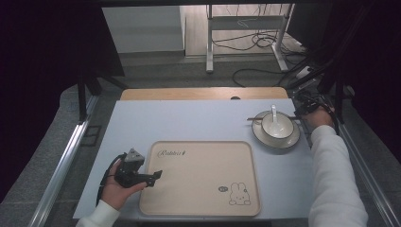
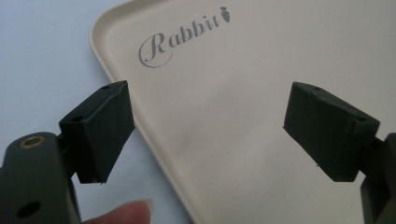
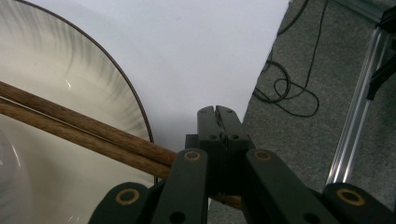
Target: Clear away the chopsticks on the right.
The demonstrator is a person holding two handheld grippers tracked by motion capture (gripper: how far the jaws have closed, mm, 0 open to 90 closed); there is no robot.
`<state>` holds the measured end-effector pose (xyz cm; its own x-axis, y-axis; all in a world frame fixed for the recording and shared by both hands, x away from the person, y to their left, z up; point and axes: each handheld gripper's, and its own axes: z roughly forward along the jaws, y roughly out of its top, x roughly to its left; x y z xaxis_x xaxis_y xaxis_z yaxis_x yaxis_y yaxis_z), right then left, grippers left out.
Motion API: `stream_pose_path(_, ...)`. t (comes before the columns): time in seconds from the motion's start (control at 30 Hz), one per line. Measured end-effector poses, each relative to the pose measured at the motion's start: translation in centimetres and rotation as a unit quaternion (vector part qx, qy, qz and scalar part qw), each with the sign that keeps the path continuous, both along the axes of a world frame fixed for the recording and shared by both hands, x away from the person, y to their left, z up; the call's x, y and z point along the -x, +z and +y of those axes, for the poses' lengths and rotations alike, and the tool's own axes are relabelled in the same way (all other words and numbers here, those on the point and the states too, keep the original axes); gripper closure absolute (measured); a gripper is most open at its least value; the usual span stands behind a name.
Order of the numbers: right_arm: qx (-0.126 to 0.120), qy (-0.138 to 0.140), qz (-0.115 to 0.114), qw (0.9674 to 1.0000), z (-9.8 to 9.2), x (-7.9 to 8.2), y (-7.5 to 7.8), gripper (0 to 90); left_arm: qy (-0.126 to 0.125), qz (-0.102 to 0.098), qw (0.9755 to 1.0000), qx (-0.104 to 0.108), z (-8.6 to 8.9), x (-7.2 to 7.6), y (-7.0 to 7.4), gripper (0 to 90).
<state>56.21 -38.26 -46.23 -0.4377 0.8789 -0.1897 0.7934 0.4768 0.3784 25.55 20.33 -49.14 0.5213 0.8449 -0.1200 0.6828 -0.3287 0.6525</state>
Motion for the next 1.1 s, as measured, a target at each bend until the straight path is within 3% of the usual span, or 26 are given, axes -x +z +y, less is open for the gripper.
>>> stream_pose_path(0.17, -0.005, -0.001, 0.003, 1.0, -0.4, 0.3, -0.1, 88.9, -0.004, 0.001, 1.0, -0.002, -0.2, -0.1, 0.0, 16.4)
stream_pose_path(0.53, -0.024, -0.003, 0.035, 0.9991, -1.6, 1.9, -0.3, 88.9, -0.01, 0.002, 0.9999, -0.004, -0.4, -0.1, 0.0, 16.4)
stream_pose_path(0.63, -0.027, -0.001, 0.036, 0.999, -1.7, 2.1, -0.3, 88.9, -0.01, 0.002, 0.9999, -0.005, -0.4, -0.1, 0.0, 16.4)
stream_pose_path(0.77, -0.034, -0.002, 0.015, 0.9993, -1.7, 2.6, 0.8, 88.9, -0.011, 0.002, 0.9999, -0.004, -0.4, -0.1, 0.0, 16.4)
stream_pose_path(1.1, -0.052, 0.03, 0.019, 0.998, -1.8, 4.1, 1.7, 89.0, -0.013, 0.0, 0.9999, -0.005, -0.4, 0.0, 0.1, 16.4)
